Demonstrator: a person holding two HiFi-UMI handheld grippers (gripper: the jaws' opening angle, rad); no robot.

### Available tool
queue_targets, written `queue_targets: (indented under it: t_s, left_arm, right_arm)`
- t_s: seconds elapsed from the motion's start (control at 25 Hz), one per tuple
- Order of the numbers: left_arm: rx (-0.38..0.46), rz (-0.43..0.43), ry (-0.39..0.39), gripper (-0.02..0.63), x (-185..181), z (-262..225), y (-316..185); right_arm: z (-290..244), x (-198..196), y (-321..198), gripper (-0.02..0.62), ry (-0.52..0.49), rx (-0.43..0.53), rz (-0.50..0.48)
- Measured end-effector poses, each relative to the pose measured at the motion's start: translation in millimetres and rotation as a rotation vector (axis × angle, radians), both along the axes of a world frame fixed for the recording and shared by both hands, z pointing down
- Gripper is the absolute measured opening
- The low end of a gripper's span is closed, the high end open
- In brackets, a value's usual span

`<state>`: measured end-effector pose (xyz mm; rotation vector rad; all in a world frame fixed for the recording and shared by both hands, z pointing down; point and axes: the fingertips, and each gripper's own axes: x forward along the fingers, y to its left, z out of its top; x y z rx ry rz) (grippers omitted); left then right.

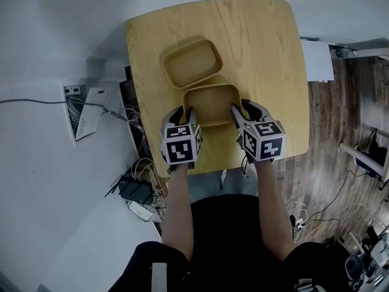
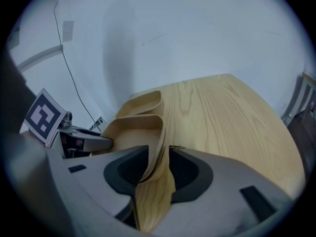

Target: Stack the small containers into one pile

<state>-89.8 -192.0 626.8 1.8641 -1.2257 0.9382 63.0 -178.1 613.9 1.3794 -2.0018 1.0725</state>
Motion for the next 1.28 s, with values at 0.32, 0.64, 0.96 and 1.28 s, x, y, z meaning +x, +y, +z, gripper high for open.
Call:
queue_targets:
  t_s: [0.32,0.64,0.96,1.28]
  left_arm:
    - [-0.014,-0.015,0.031,0.081,4,0,10]
    - [0.03,-0.082,0.036,0.052,0,-17,17]
    - [0.116,-0.128,0.033,0.051,0,-52,21]
    - [0.211,-0.164,0.011,0.054,-12,-96,11]
  right_arm:
    - [3,-6,5,0.103,-0.01,-0.028,-0.023]
    - [-11,-3,6,0.066,0.005,0.009,-0.058]
    - [-40,-3,1,0.055,-0.003,0.072,-0.104]
    - [-79,-16,-18,0.051,-0.028,0.157,-0.147]
